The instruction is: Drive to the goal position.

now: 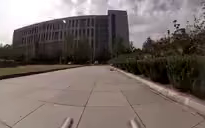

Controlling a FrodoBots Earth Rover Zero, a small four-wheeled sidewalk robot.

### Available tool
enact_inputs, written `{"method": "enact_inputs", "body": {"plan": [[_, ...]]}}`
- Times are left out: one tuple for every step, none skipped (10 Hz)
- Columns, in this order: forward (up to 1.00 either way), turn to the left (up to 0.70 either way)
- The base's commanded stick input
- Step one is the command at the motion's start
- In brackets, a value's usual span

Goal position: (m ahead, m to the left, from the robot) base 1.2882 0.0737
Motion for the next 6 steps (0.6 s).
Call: {"method": "enact_inputs", "body": {"plan": [[0.96, -0.01], [0.95, -0.01], [0.96, -0.01], [0.95, -0.08], [0.95, -0.31], [0.95, -0.12]]}}
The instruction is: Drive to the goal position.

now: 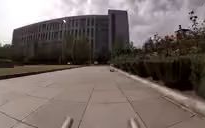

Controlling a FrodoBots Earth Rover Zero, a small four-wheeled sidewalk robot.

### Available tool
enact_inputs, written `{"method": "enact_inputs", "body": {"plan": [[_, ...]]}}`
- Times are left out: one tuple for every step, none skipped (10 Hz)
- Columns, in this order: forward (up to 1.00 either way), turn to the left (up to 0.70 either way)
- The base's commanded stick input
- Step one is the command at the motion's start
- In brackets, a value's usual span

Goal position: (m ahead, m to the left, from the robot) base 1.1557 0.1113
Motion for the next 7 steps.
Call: {"method": "enact_inputs", "body": {"plan": [[0.95, 0.0], [0.95, 0.02], [0.95, 0.02], [0.95, 0.02], [0.95, 0.03], [0.95, 0.02], [0.95, 0.0]]}}
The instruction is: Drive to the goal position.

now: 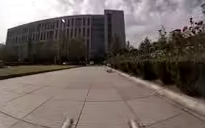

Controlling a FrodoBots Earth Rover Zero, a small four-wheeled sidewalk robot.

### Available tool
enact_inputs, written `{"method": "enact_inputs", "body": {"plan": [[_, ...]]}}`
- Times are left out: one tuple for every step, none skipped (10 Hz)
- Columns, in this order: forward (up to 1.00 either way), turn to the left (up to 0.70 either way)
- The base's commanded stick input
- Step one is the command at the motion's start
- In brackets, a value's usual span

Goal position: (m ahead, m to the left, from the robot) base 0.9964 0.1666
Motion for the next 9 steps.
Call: {"method": "enact_inputs", "body": {"plan": [[0.95, -0.25], [0.95, -0.01], [0.96, 0.02], [0.95, 0.02], [0.95, 0.02], [0.95, 0.01], [0.96, 0.02], [0.95, 0.02], [0.95, 0.02]]}}
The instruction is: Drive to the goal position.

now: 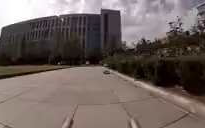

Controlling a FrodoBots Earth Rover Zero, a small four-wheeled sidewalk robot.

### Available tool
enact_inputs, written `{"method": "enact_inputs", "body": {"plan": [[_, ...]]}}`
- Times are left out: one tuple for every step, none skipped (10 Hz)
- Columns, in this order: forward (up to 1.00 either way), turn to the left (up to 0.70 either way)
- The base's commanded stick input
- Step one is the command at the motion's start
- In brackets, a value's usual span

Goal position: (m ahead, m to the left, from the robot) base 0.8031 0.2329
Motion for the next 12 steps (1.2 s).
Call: {"method": "enact_inputs", "body": {"plan": [[0.95, 0.13], [0.96, 0.31], [0.95, 0.36], [0.95, 0.34], [0.95, 0.32], [0.95, -0.01], [0.95, -0.01], [0.95, 0.05], [0.95, 0.32], [0.95, 0.23], [0.96, 0.12], [0.96, 0.02]]}}
